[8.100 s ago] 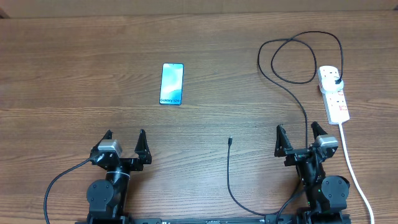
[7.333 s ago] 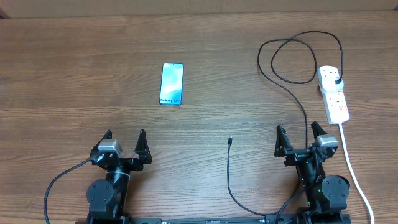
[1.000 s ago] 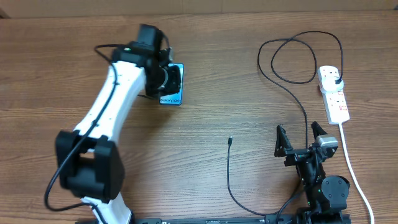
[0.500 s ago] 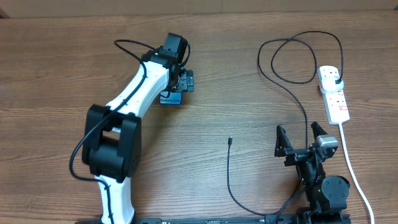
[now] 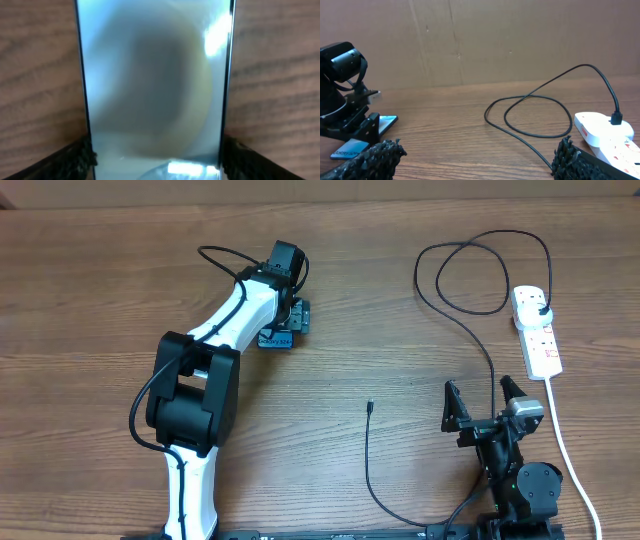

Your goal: Plug charger to phone and switch on socket

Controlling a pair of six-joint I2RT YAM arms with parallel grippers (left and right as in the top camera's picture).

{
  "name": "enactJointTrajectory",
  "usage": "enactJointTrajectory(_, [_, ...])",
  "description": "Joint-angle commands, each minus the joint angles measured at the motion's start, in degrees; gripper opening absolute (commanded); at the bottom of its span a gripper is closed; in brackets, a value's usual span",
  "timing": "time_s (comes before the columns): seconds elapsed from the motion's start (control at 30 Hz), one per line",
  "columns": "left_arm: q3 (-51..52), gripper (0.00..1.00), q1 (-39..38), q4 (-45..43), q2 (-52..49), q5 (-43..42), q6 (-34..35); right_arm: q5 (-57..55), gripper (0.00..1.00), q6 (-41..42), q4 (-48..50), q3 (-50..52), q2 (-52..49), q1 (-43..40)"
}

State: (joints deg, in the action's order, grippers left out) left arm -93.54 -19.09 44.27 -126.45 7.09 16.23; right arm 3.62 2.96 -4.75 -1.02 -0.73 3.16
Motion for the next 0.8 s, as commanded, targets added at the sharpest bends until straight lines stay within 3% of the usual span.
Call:
enactJointTrajectory(0.0, [0.1,0.85,0.1,3.6,-1.9,-6.4,-1.5,-0.1,1.00,0.0,0.2,0.6,0.6,0.4])
enactJointTrajectory(0.2, [0.0,0.82,0.0,11.9,-1.9,-14.4,-1.5,-0.1,1.00,0.0,0.2,0.6,0.6,0.4])
enactJointTrajectory(0.5, [0.1,0.89,-0.1,25.4,-1.9,-17.2,-1.4,-0.1,1.00,0.0,0.2,0.6,0.6,0.4])
enactJointTrajectory(0.57, [0.1,1.00,-0.1,26.0,-1.9,-17.0,-1.4,-0.1,1.00,0.0,0.2,0.6,0.6,0.4])
enactJointTrajectory(0.77, [0.1,1.00,0.0,19.2,-1.9,-13.3,1.1,-0.1,1.00,0.0,0.2,0.6,0.6,0.4])
